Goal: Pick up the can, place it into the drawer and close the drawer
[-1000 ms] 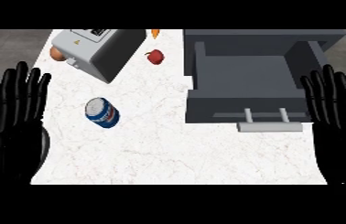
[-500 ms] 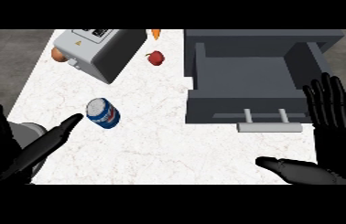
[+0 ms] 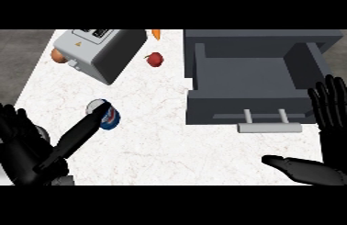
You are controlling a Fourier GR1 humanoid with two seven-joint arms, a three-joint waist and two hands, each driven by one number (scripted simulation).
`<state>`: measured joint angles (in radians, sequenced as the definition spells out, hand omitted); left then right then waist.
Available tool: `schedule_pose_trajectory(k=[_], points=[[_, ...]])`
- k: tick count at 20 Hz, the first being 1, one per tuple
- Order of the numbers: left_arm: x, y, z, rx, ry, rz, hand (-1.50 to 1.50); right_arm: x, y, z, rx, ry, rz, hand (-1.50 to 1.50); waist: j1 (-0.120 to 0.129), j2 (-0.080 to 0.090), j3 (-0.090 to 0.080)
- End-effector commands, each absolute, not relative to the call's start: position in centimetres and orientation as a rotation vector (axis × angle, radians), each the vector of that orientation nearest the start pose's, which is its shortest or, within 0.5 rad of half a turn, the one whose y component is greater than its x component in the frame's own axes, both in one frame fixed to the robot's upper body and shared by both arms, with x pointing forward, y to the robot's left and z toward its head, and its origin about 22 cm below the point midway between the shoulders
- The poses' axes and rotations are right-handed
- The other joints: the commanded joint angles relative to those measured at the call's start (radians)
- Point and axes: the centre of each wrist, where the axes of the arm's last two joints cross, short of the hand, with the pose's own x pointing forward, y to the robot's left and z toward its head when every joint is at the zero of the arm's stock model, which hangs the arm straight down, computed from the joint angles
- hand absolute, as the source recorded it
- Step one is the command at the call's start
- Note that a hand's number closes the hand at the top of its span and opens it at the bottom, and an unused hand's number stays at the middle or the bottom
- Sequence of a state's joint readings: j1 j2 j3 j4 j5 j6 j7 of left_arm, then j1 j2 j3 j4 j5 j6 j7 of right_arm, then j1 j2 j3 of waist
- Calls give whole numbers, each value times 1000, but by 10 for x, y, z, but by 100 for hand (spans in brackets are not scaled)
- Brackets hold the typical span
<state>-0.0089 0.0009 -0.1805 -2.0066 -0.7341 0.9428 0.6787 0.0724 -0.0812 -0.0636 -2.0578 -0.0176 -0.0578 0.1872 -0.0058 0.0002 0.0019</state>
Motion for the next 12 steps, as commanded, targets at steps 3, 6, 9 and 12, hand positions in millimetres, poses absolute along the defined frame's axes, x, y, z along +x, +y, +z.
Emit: schedule_pose_trajectory(k=[3, 6, 9, 12], points=[[241, 162, 98, 803, -1538, 715, -150, 189, -261, 104, -171, -1800, -67, -150, -1, -1, -2], [254, 155, 93, 799, -1497, 727, -150, 175, -266, 103, -162, -1820, -46, -150, -5, -1, -2], [252, 154, 72, 797, -1467, 724, -150, 180, -289, 99, -156, -1821, -66, -150, -3, 0, -2], [272, 156, 65, 818, -1438, 732, -150, 192, -275, 111, -175, -1835, -82, -150, -1, 1, -2]])
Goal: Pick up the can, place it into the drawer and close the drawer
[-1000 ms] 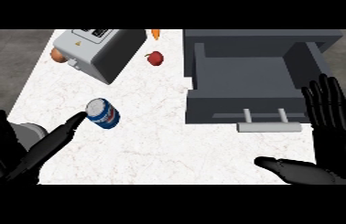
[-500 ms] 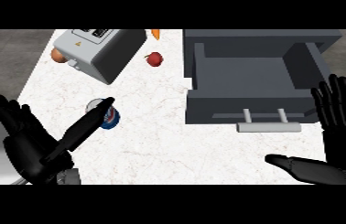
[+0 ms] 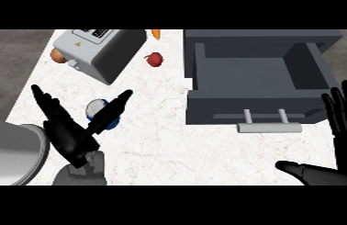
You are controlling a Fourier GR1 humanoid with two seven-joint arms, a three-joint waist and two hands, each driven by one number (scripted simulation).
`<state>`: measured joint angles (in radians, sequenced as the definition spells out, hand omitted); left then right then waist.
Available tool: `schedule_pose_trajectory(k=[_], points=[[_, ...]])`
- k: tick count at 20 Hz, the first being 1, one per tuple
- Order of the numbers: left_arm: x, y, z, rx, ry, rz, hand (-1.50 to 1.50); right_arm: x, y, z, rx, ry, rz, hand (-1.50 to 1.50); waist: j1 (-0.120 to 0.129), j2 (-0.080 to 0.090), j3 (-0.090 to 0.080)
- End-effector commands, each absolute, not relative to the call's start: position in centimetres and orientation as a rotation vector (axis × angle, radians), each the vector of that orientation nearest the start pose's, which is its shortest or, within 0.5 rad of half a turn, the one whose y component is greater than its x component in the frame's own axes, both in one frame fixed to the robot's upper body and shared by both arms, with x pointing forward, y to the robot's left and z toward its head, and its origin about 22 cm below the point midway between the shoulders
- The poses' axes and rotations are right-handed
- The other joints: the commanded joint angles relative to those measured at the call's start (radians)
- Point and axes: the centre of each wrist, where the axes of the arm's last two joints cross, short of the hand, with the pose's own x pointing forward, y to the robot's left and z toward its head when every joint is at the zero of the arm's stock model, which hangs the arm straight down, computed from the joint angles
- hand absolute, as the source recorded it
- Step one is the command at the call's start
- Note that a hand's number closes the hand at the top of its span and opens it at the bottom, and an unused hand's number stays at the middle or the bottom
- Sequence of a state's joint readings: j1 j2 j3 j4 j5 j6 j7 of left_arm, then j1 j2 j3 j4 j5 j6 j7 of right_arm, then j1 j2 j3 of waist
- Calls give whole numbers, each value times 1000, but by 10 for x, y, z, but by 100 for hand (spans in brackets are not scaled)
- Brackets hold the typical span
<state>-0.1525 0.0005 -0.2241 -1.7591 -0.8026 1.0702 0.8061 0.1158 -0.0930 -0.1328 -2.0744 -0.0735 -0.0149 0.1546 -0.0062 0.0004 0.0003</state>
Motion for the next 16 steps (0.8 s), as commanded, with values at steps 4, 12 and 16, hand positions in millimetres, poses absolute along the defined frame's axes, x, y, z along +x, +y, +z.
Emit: schedule_pose_trajectory(k=[4, 12, 16], points=[[258, 148, 28, 835, -1386, 742, -150, 180, -282, 95, -187, -1820, -84, -150, -3, 1, -1], [263, 146, 7, 863, -1353, 756, -150, 187, -291, 107, -179, -1836, -87, -150, 3, 0, -1], [264, 165, -8, 891, -1301, 777, -150, 184, -282, 118, -170, -1843, -60, -150, 0, 2, -2]])
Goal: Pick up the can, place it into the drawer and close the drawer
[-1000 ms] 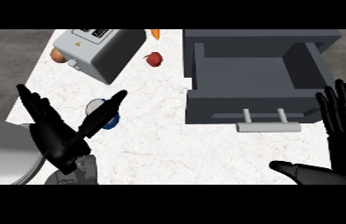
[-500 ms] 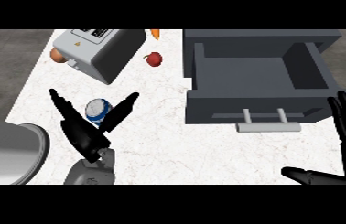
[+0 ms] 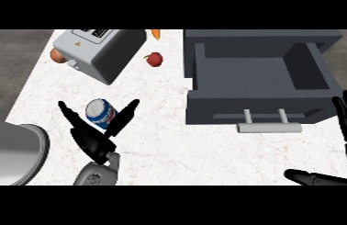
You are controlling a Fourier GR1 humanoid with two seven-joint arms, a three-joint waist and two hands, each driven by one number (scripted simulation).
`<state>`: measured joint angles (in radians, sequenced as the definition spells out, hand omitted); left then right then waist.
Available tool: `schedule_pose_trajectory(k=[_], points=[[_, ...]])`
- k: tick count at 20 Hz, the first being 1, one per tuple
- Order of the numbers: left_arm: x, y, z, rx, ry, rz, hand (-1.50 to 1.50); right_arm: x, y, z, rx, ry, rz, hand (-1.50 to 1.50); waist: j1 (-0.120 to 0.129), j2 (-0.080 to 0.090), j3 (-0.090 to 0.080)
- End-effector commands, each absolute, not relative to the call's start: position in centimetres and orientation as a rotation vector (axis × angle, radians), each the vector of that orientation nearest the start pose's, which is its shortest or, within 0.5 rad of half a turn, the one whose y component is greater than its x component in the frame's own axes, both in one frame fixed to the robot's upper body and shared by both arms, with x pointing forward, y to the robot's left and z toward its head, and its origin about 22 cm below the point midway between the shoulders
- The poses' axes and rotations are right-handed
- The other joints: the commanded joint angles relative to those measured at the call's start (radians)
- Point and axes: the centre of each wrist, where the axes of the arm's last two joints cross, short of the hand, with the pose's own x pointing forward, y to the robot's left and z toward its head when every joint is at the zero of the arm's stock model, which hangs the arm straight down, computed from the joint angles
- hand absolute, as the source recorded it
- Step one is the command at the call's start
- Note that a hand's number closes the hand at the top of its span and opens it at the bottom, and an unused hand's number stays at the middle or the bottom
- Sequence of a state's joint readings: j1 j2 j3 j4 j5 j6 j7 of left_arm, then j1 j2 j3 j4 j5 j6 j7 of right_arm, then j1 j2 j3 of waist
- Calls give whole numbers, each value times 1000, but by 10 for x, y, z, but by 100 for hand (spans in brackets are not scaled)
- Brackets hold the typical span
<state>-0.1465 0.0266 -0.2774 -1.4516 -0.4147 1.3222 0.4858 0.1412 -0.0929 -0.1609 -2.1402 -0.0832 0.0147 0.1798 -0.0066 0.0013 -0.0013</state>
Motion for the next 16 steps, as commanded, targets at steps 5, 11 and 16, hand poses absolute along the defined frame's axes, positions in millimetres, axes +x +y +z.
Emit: schedule_pose_trajectory(k=[5, 11, 16], points=[[246, 149, -23, 903, -1285, 784, -150, 160, -302, 101, -186, -1820, -79, -150, -7, 0, -2], [271, 180, -29, 854, -1261, 796, -150, 160, -307, 132, -202, -1851, -75, -150, -4, 0, -1], [265, 204, -49, 862, -1251, 828, -150, 162, -302, 124, -208, -1838, -51, -150, -4, 2, -2]])
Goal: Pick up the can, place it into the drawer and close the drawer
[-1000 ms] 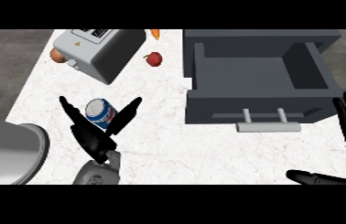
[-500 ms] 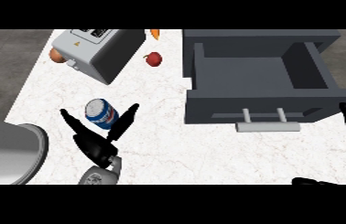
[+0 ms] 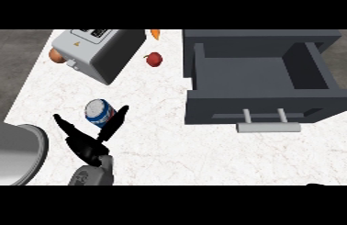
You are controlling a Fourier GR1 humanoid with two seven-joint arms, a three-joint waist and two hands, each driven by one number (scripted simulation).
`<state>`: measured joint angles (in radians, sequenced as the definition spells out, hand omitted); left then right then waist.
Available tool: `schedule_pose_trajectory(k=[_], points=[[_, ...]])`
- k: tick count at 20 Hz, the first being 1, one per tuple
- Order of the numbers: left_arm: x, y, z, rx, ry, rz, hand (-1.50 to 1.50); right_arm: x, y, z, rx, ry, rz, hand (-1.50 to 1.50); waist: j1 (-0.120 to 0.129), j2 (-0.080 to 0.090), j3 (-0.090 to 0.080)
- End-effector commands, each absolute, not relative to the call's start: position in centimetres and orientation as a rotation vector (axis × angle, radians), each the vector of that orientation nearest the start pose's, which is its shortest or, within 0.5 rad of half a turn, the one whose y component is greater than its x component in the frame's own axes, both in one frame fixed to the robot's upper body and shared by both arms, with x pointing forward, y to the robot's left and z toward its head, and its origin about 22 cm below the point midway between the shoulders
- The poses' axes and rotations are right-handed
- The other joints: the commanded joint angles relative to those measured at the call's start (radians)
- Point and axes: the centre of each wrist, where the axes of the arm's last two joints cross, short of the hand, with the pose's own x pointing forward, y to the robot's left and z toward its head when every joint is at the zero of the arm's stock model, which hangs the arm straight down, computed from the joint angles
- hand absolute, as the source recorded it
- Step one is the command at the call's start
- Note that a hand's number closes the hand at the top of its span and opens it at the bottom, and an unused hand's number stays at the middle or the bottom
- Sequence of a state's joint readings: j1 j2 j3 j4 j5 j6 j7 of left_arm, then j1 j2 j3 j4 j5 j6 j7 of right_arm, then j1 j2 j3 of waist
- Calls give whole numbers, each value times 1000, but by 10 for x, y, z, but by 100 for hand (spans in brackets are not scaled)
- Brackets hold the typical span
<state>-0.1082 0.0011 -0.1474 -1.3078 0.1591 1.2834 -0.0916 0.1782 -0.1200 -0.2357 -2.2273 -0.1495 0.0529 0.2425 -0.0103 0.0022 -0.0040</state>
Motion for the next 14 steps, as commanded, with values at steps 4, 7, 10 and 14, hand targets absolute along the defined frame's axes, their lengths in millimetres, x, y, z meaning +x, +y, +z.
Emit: schedule_pose_trajectory(k=[4, 7, 10, 14], points=[[261, 197, -68, 879, -1247, 827, -150, 157, -302, 128, -205, -1821, -64, -150, -3, 0, 0], [255, 225, -89, 868, -1255, 875, -150, 147, -286, 133, -195, -1837, -54, -150, -4, 0, 0], [272, 211, -101, 841, -1275, 833, -150, 180, -292, 130, -191, -1829, -66, -150, 0, 2, 2], [279, 214, -114, 849, -1317, 848, -150, 168, -308, 125, -188, -1839, -62, -150, -5, 1, 3]])
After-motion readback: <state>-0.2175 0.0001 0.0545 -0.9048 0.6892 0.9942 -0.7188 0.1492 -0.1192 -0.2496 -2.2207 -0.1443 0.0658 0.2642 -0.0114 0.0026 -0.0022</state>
